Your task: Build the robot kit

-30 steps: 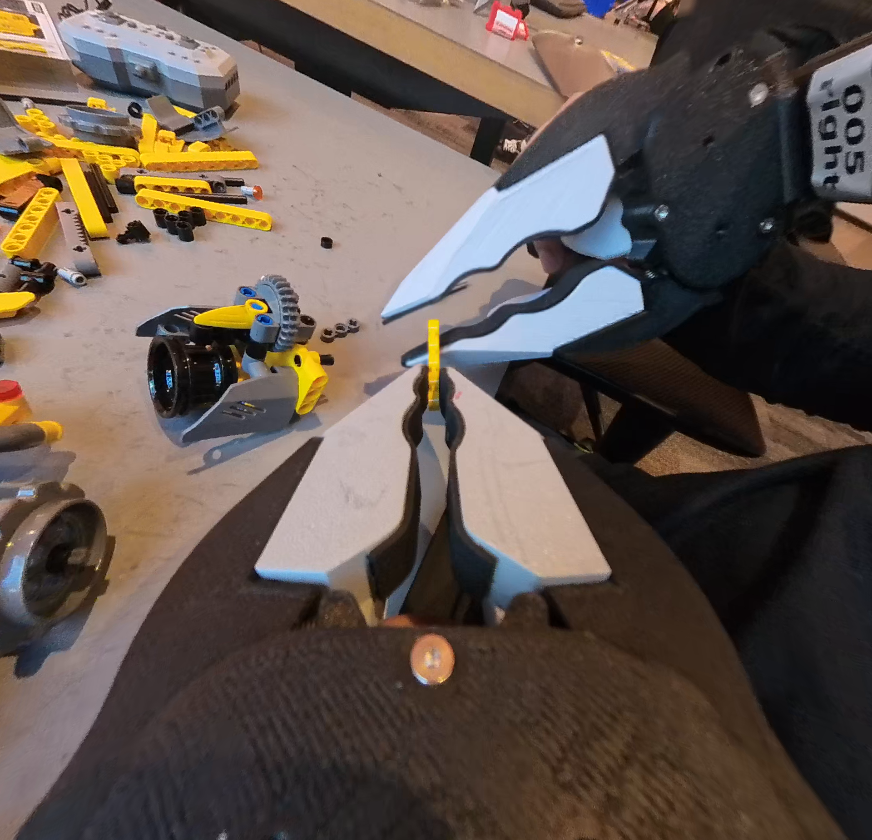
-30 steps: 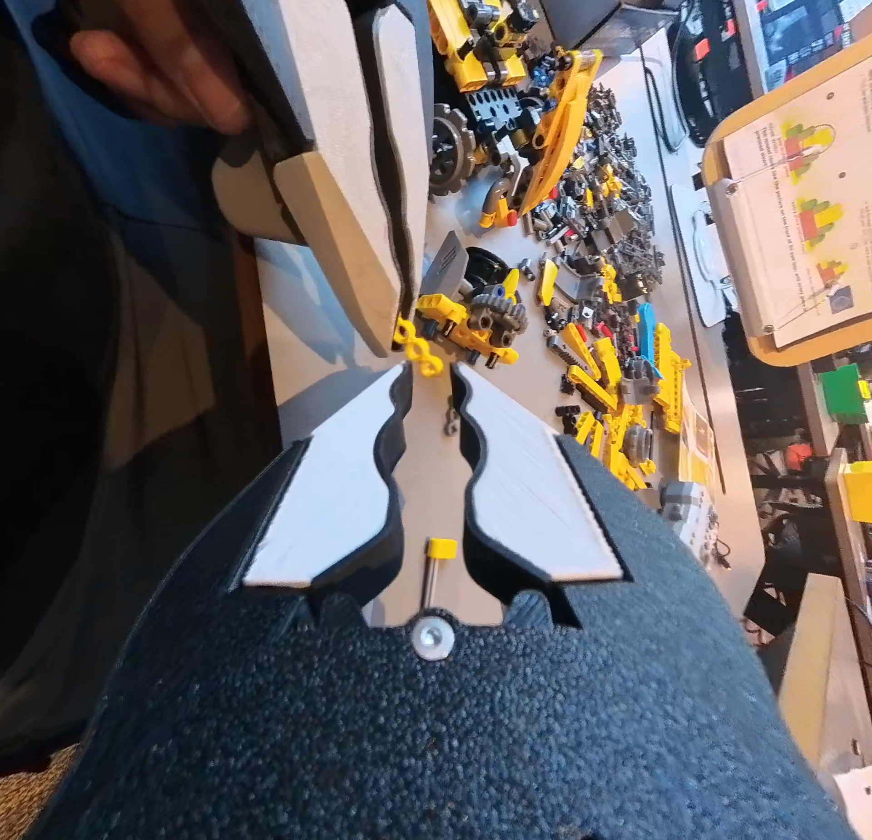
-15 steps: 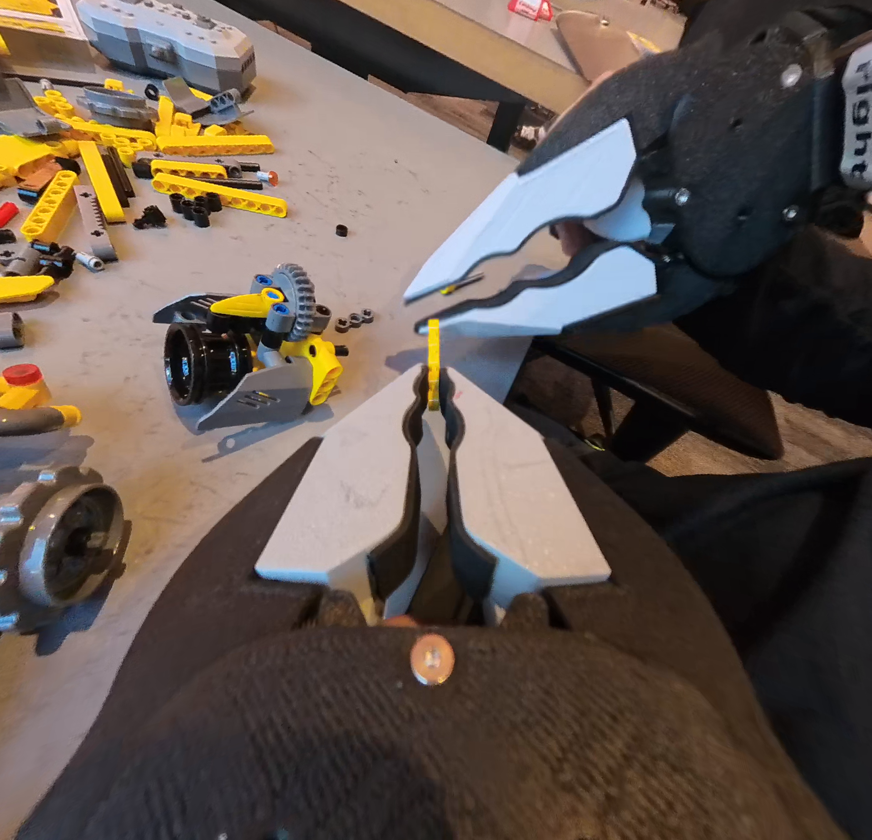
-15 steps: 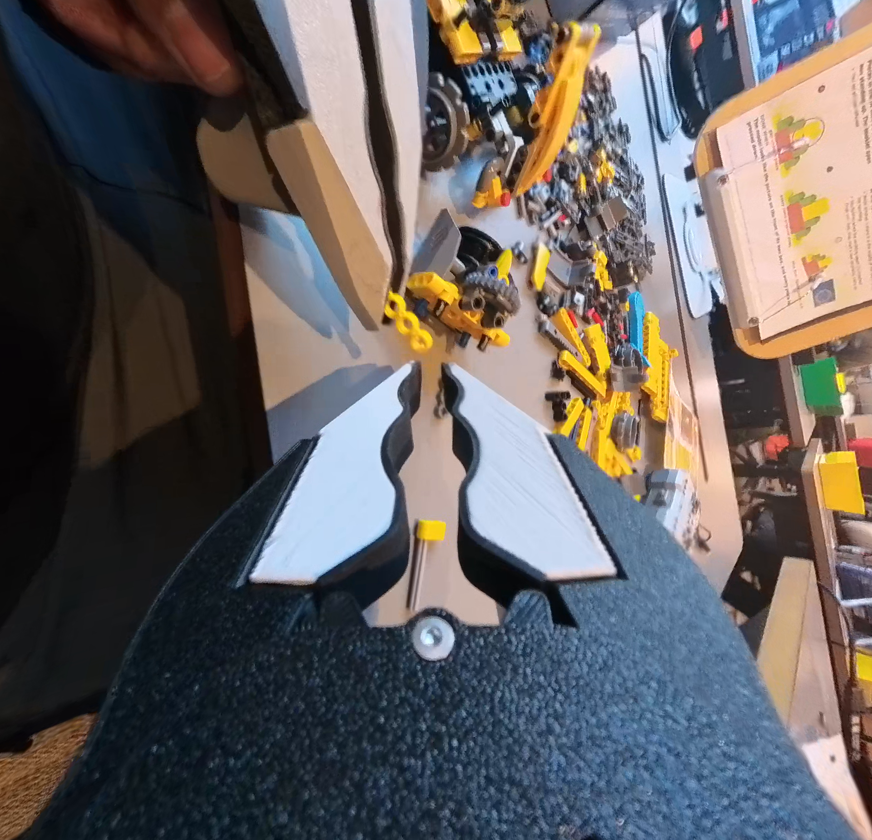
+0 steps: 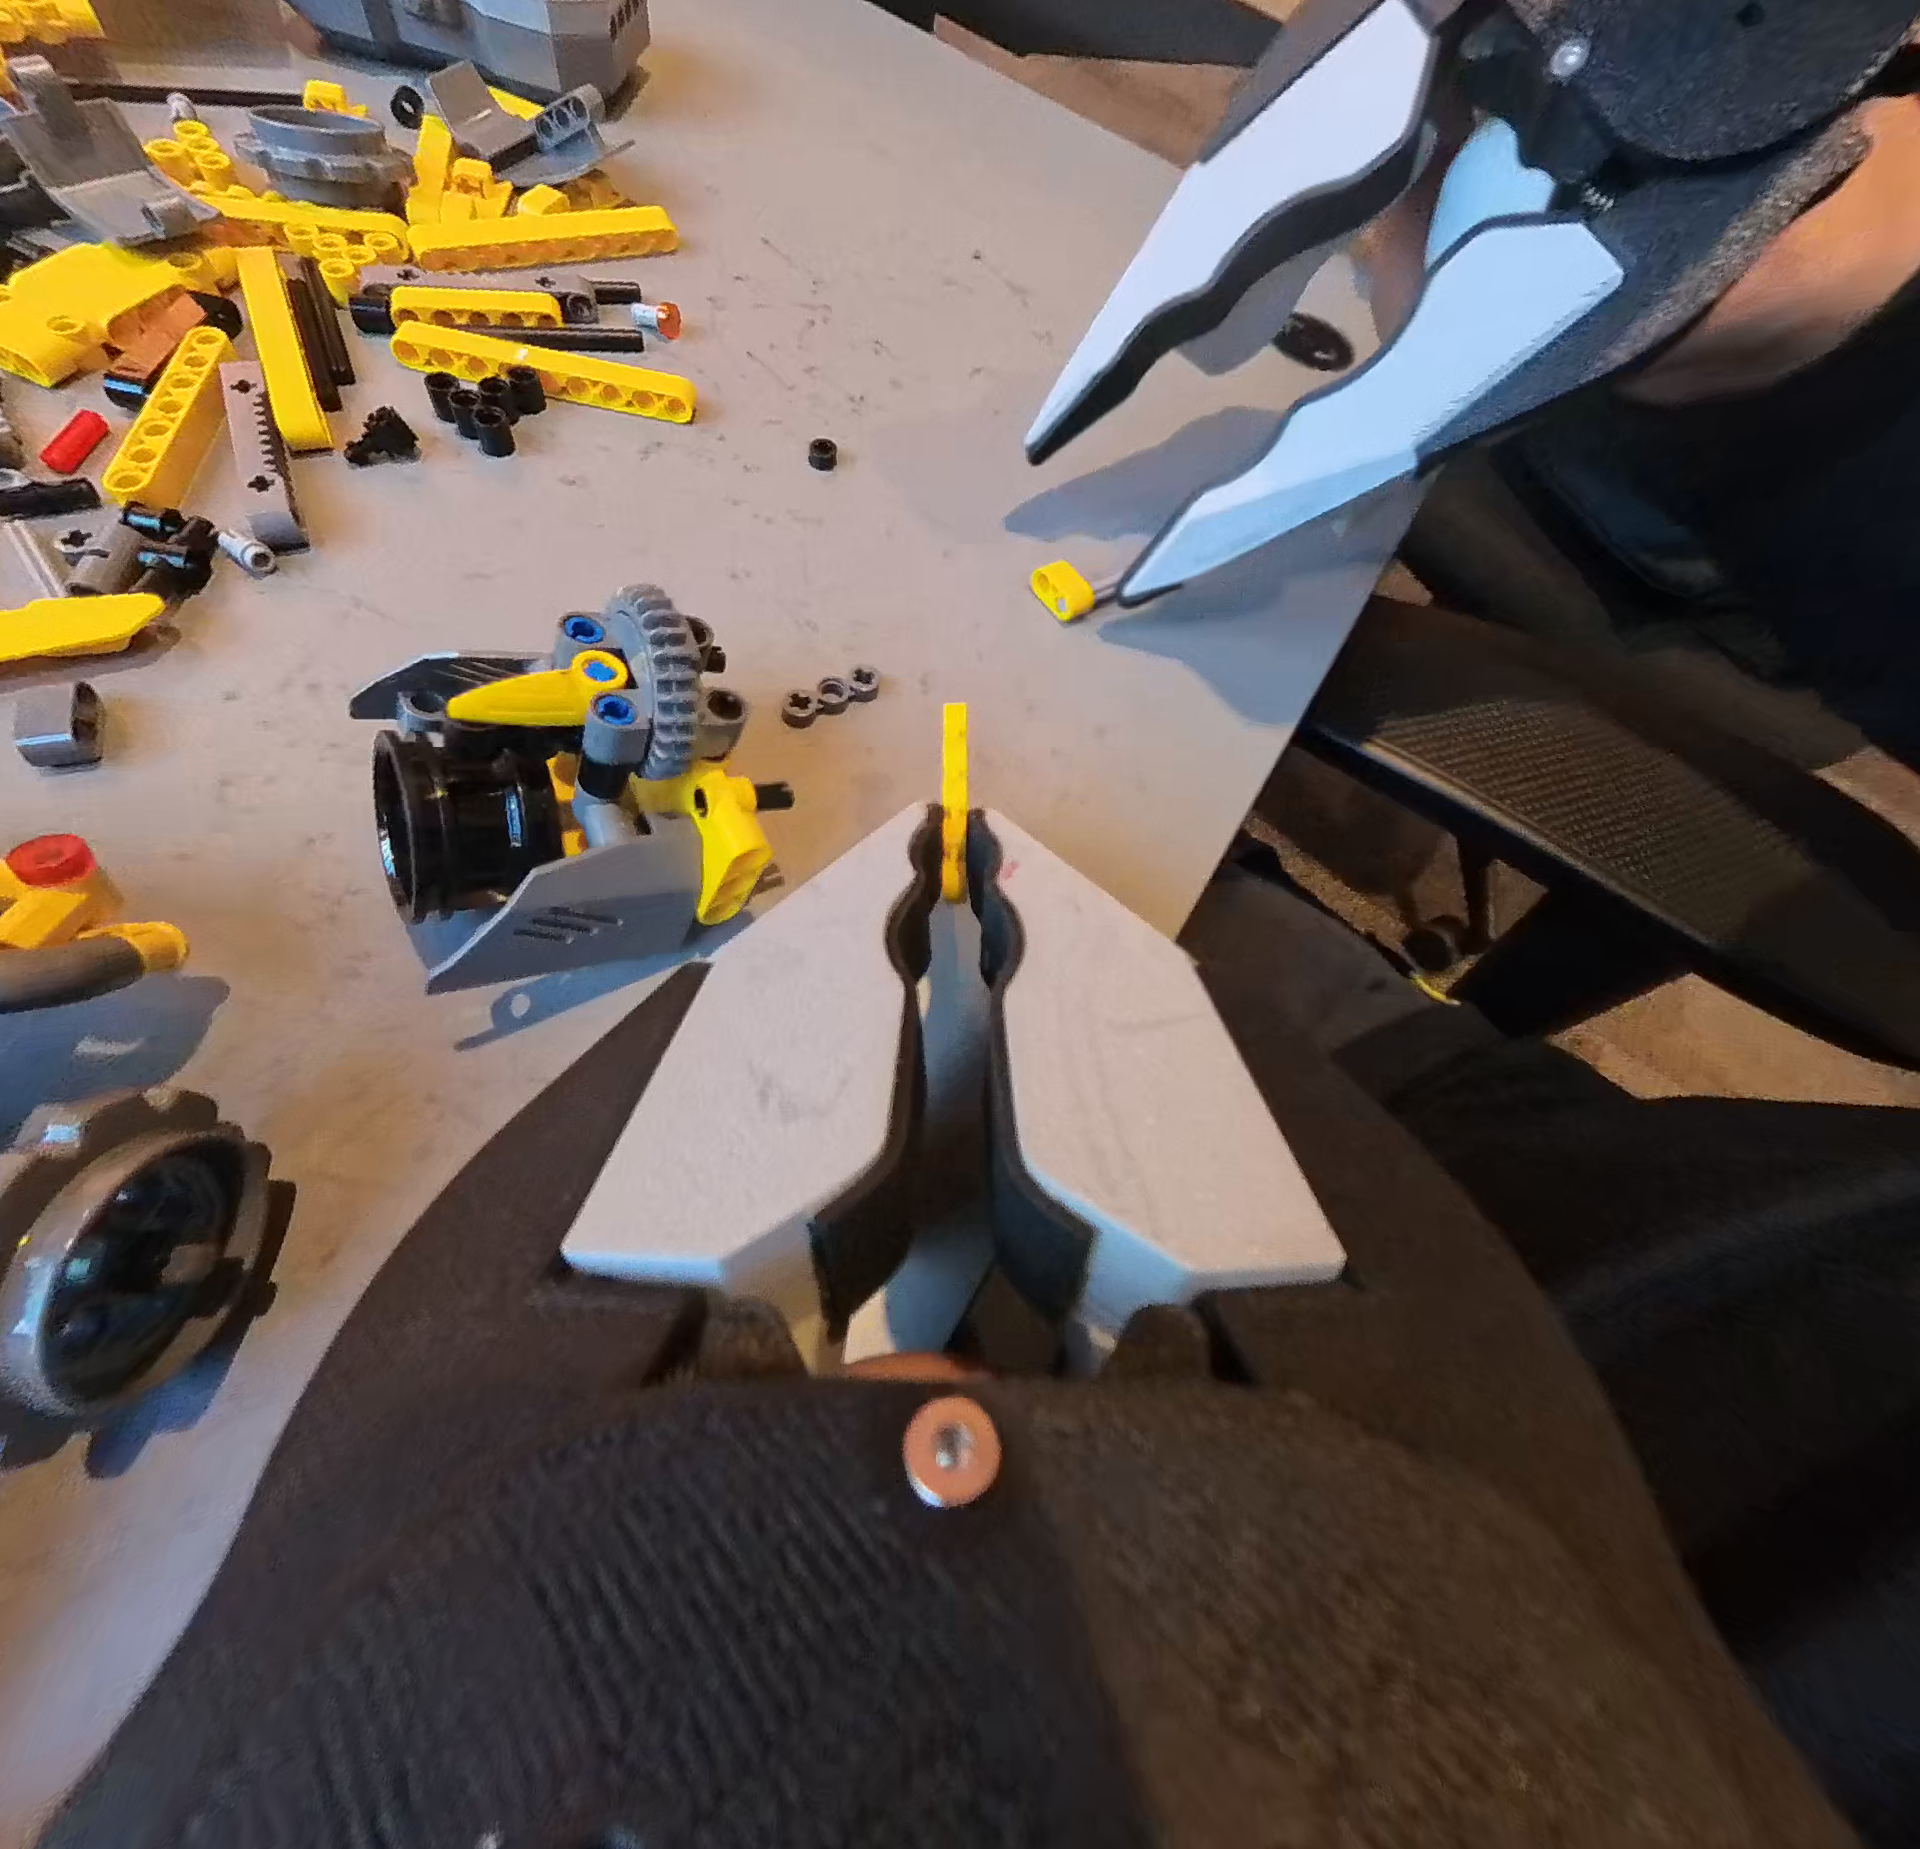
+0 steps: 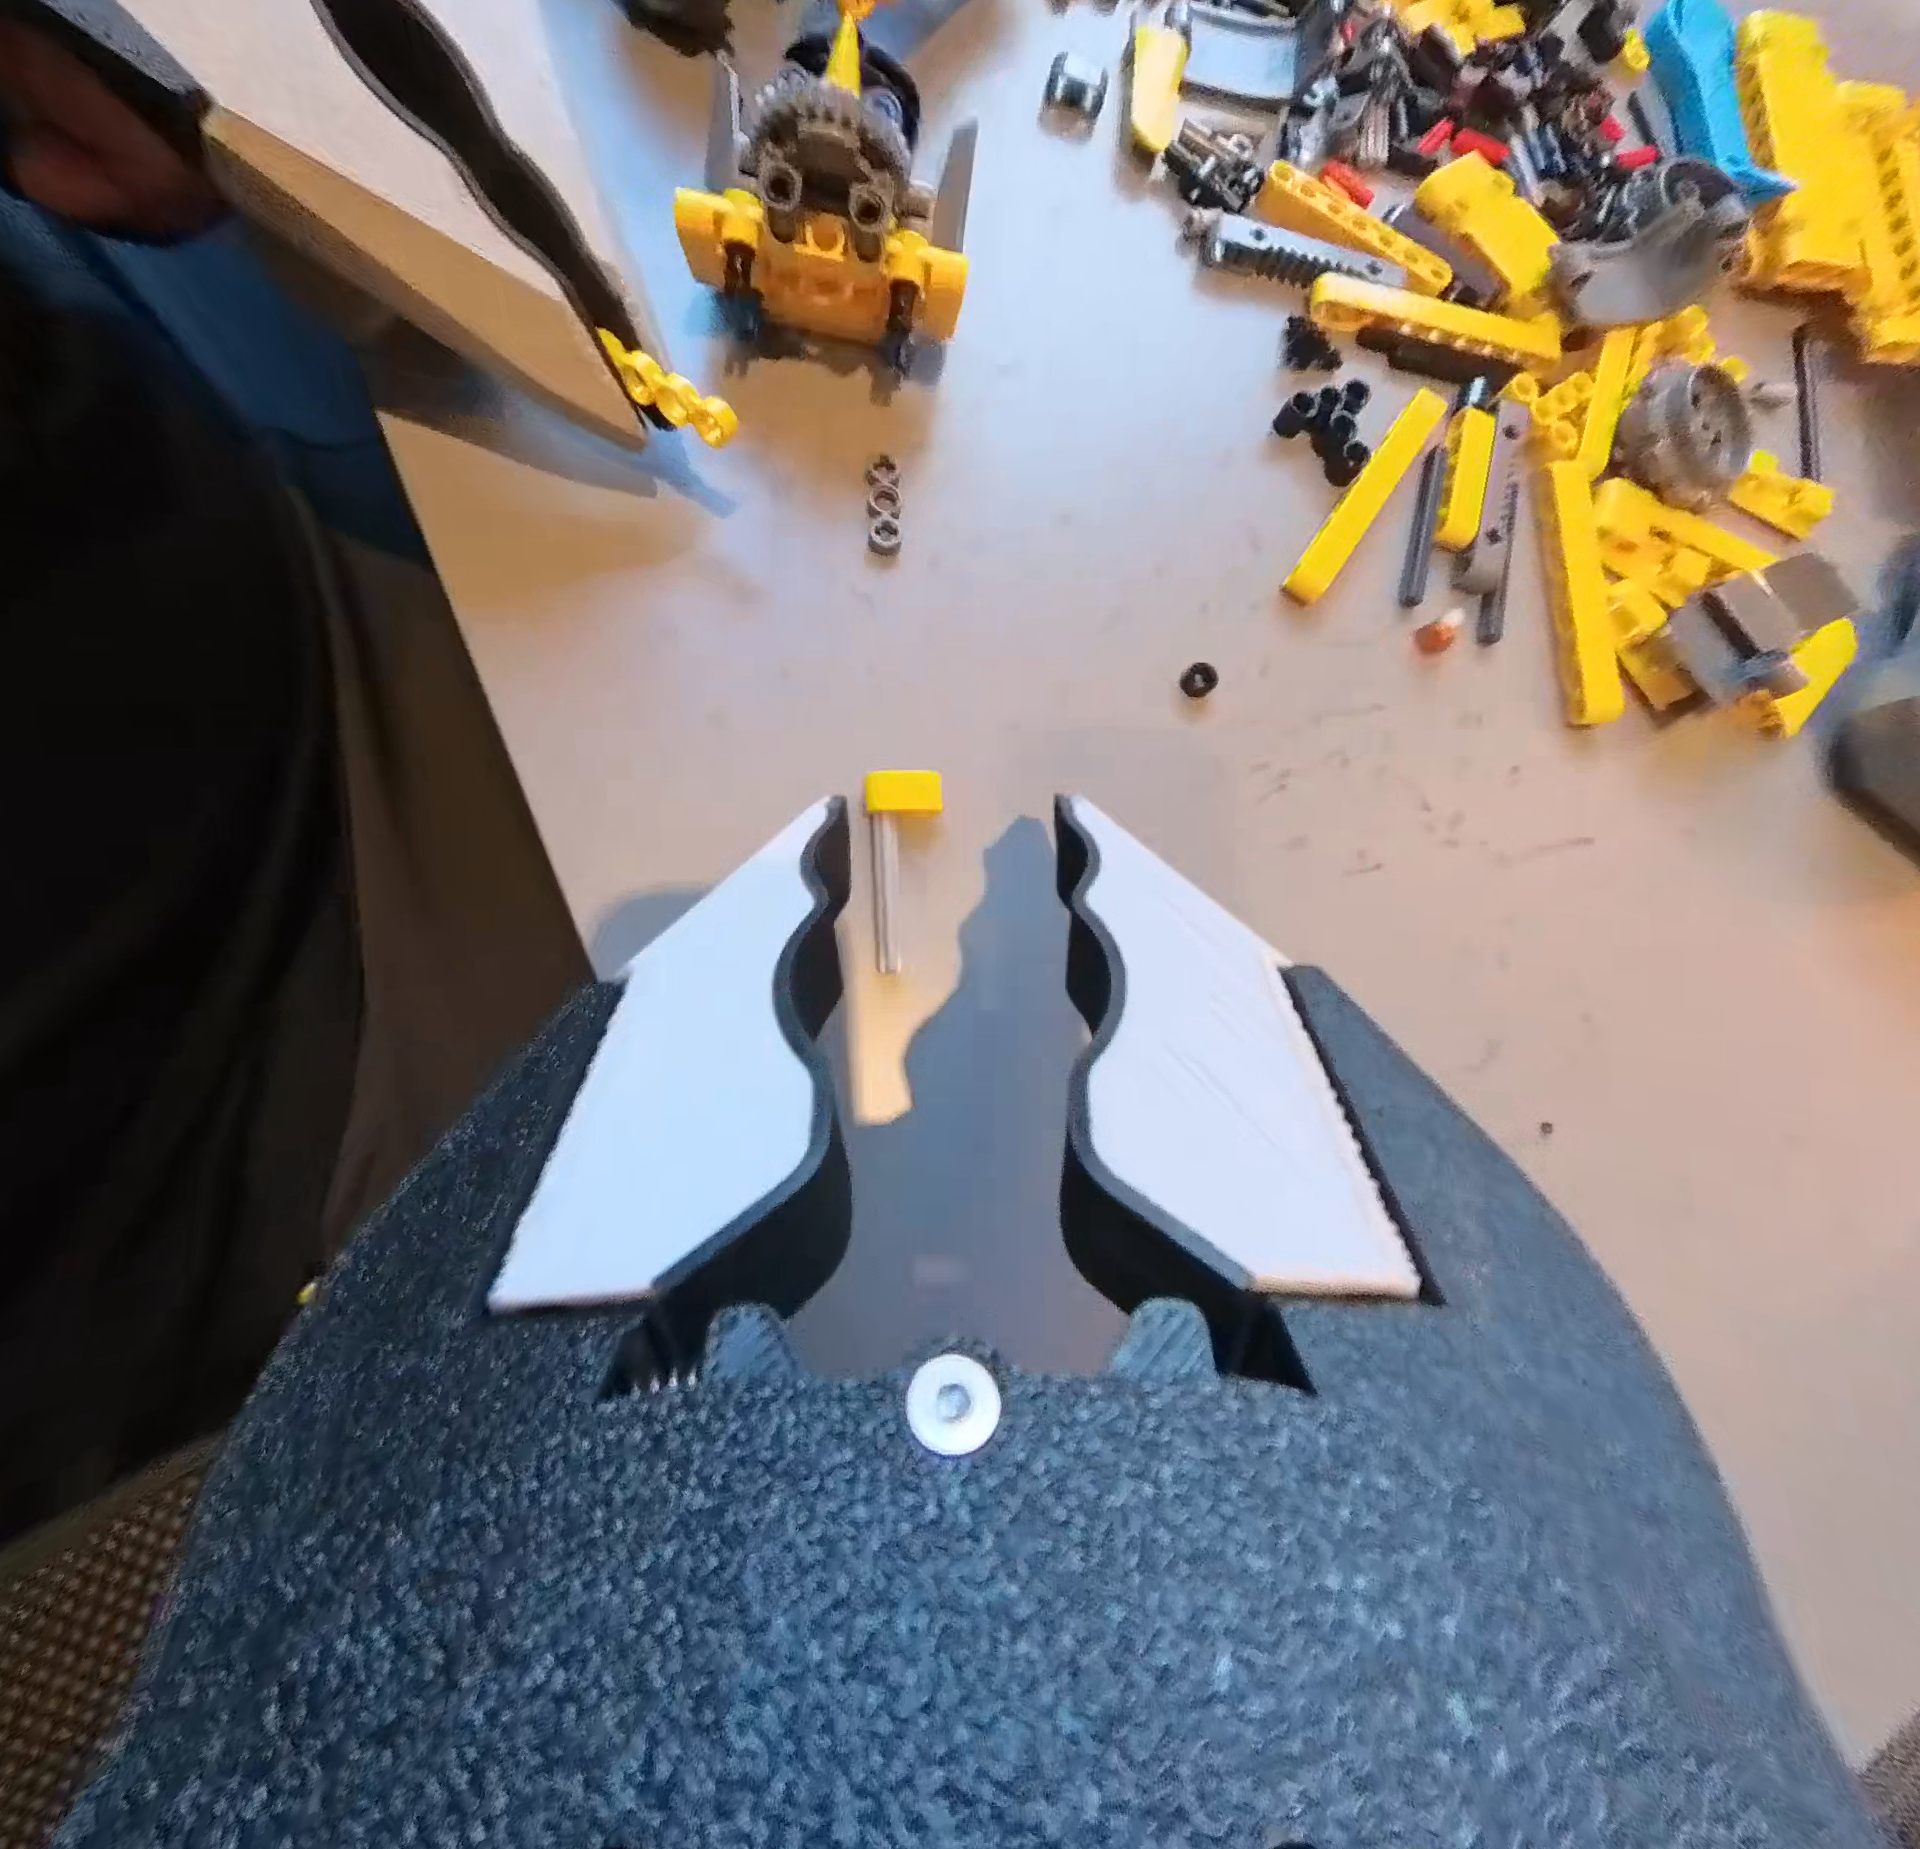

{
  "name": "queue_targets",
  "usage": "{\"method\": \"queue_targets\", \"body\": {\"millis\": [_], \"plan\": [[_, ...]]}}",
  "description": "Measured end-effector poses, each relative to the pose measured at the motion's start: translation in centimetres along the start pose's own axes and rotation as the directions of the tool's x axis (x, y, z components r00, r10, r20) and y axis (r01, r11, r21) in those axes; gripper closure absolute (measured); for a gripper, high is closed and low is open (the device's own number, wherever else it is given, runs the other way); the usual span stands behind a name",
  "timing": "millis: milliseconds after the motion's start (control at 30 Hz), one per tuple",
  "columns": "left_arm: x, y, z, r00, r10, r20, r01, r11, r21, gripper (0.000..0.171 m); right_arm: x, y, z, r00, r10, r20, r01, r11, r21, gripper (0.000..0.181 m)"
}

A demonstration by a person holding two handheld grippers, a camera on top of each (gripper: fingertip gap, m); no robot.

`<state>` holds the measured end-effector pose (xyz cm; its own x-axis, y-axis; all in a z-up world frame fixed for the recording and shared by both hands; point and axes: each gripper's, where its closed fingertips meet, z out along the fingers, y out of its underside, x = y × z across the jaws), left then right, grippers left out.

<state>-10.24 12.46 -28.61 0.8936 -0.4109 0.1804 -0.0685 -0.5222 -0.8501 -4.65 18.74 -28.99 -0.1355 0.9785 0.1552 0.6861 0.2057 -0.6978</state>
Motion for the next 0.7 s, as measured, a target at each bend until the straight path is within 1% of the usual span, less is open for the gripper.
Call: {"method": "queue_targets", "body": {"millis": [133,167,200,267,300,433,633,700], "plan": [[0.1,0.2,0.5,1.0,0.023,0.017,-0.023,0.999,-0.047,0.17,-0.5,0.3,0.8,0.997,-0.007,0.075,0.008,1.0,-0.006,0.143],[0.2,0.2,0.7,1.0,0.025,0.017,-0.024,0.998,-0.059,0.17,-0.9,0.4,1.0,0.995,-0.011,0.102,0.012,1.0,-0.008,0.146],[0.3,0.2,0.8,1.0,0.025,0.017,-0.024,0.997,-0.07,0.17,-1.2,0.2,1.1,0.992,-0.01,0.122,0.011,1.0,-0.004,0.156],[0.4,0.2,1.2,1.0,0.025,0.017,-0.024,0.996,-0.09,0.17,-1.3,0.0,1.4,0.992,0.0,0.128,0.002,1.0,-0.009,0.161],[0.5,0.2,1.4,0.999,0.027,0.018,-0.025,0.995,-0.098,0.17,-1.4,-0.1,1.5,0.992,0.012,0.129,-0.011,1.0,-0.012,0.165],[0.7,0.0,2.3,0.999,0.045,0.027,-0.041,0.99,-0.136,0.17,-2.3,-0.9,2.1,0.991,0.046,0.126,-0.046,0.999,-0.008,0.165],[1.2,0.0,3.0,0.998,0.057,0.009,-0.054,0.984,-0.172,0.17,-2.4,-1.2,2.3,0.995,0.083,0.06,-0.082,0.996,-0.024,0.165],[1.3,0.0,3.1,0.998,0.063,0.002,-0.062,0.982,-0.177,0.168,-2.4,-1.1,2.3,0.996,0.077,0.041,-0.076,0.997,-0.02,0.165]]}}
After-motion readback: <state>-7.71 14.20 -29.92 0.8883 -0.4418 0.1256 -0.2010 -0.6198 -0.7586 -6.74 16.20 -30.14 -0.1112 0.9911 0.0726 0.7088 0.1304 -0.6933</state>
